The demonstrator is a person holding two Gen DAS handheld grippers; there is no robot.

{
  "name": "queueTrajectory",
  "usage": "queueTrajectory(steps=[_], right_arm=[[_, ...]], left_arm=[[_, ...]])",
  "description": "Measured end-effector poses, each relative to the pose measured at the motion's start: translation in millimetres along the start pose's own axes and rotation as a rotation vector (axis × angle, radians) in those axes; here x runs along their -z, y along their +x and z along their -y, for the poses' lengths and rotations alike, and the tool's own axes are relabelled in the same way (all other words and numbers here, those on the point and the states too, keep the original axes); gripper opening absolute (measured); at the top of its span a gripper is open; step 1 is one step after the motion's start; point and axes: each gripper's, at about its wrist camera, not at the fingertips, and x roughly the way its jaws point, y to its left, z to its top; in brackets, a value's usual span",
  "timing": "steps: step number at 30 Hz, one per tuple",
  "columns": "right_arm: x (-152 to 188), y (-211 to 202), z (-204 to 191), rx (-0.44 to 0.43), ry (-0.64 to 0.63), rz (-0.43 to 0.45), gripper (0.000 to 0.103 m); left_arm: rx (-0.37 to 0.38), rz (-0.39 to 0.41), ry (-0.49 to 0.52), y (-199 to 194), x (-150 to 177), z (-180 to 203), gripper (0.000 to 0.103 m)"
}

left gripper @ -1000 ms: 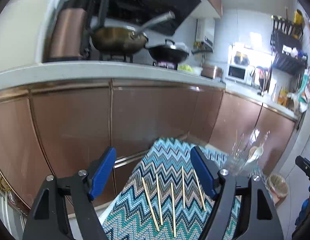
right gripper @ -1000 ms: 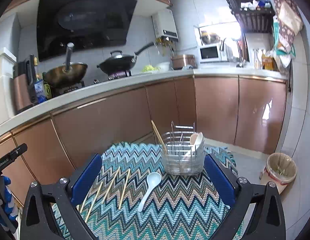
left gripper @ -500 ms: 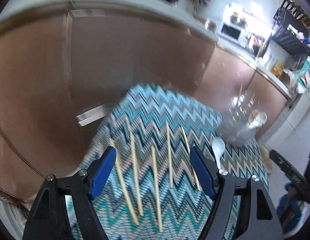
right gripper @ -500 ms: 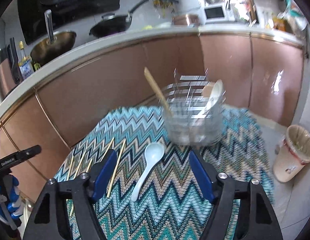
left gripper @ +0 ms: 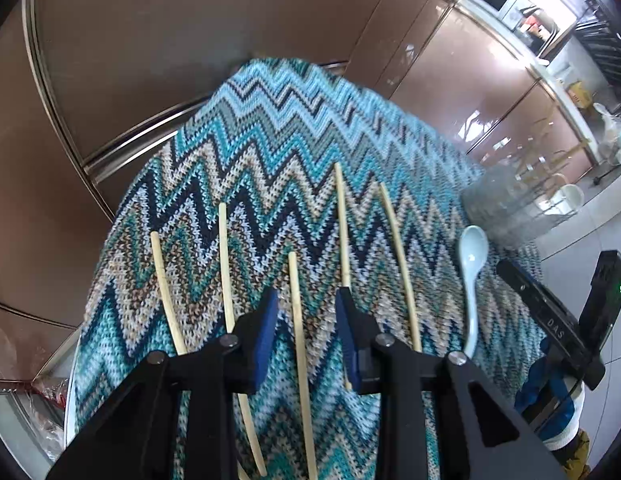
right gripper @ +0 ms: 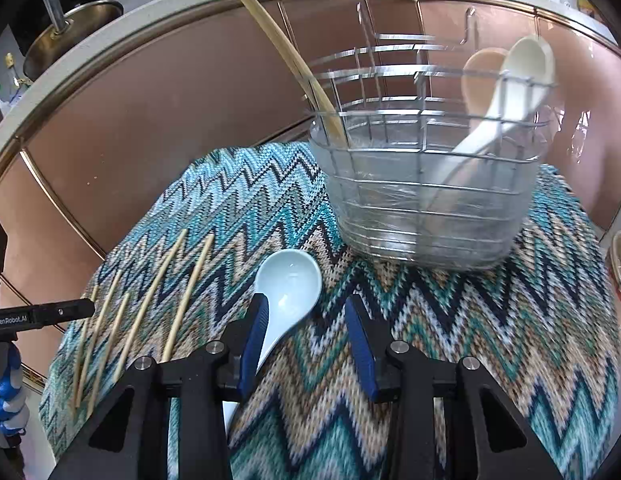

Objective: Organize utensils
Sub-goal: 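Grasp another white spoon with the right tool while the left tool grasps a chopstick, then carry the white spoon and chopstick into the wire holder and open both tools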

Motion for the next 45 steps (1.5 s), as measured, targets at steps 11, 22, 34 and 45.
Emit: queueTrajectory(steps=[11, 22, 34, 45], right_arm=[[-13, 39, 8, -0.028, -0.022, -0.055, 0.035], [-13, 43, 5, -0.091, -0.016, -0.05, 0.008], [-3, -44, -19, -0.058, -0.074, 0.079, 0.007], [23, -146, -56, -0.019, -0.131, 0.23, 0.007]], left_arm=[[-0.009, -0.11, 0.013, 36, -14, 2, 0.012], [-0.003, -0.124, -0.019, 49, -13, -5, 0.005], [0.061, 0.082, 0.007, -28, 14, 3, 0.005], [0.147, 0.315, 0.051, -130, 57, 21, 0.005]])
